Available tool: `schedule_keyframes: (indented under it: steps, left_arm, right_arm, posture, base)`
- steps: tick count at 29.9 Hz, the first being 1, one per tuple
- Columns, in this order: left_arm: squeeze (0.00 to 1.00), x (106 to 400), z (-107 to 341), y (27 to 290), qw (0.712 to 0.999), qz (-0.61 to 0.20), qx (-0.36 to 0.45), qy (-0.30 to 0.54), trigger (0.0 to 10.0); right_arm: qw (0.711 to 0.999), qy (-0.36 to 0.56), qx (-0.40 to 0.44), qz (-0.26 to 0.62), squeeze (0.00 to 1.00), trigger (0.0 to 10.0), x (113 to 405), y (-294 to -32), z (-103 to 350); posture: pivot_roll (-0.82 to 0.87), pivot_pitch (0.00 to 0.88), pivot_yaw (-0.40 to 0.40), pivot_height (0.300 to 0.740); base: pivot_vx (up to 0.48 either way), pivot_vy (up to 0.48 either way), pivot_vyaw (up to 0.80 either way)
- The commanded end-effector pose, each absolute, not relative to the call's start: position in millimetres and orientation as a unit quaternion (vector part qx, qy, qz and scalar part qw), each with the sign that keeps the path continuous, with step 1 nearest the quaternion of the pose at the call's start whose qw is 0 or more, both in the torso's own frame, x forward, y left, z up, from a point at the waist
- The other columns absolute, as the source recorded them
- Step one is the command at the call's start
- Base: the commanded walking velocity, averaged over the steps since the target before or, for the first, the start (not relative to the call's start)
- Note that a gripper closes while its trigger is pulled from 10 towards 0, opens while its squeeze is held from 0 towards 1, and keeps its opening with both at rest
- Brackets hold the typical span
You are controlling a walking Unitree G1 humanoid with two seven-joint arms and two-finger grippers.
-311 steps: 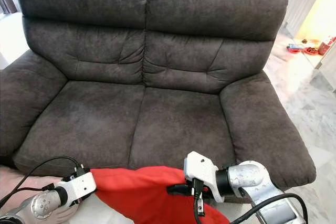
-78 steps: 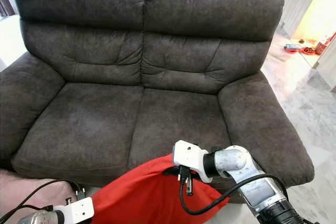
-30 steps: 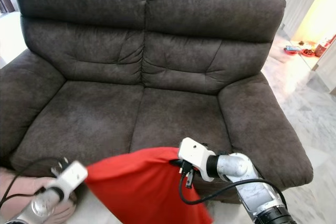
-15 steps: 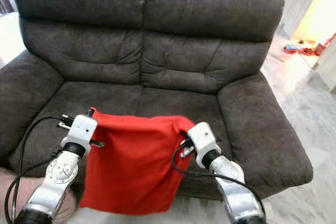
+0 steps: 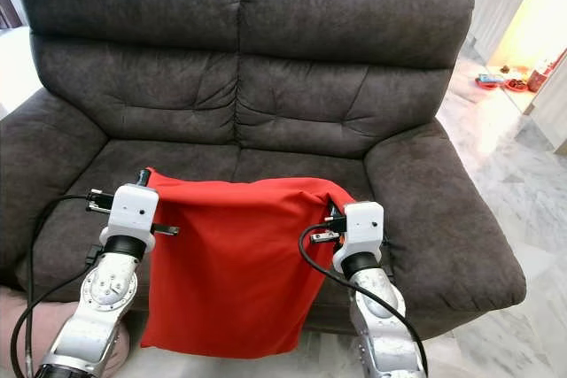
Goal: Move the pillow to the sofa from floor
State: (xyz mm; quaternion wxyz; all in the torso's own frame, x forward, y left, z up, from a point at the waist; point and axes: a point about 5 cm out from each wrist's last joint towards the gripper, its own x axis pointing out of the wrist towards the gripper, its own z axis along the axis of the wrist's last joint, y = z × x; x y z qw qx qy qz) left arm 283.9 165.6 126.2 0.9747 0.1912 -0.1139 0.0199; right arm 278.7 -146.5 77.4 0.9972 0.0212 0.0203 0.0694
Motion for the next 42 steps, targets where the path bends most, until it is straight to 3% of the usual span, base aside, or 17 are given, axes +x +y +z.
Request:
schedule_keyframes:
  steps: [1,42]
  left_arm:
    - [0.00,289,148,166,0.967,0.035,0.192,-0.167,10.0]
    - [0.00,288,124,165,0.974,0.014,0.182,-0.136,10.0]
  right_arm:
    - [0.998,-0.036,0.025,0.055,0.00,10.0,283,-152,99]
    - [0.997,-0.052,0.017,0.060,0.00,10.0,288,-140,106]
  posture:
    - [0.10,0.000,-0.064,0.726]
    - [0.09,0.000,-0.062,0.726]
  base:
    - [0.000,-0.247,0.00]
    - [0.000,-0.335,0.00]
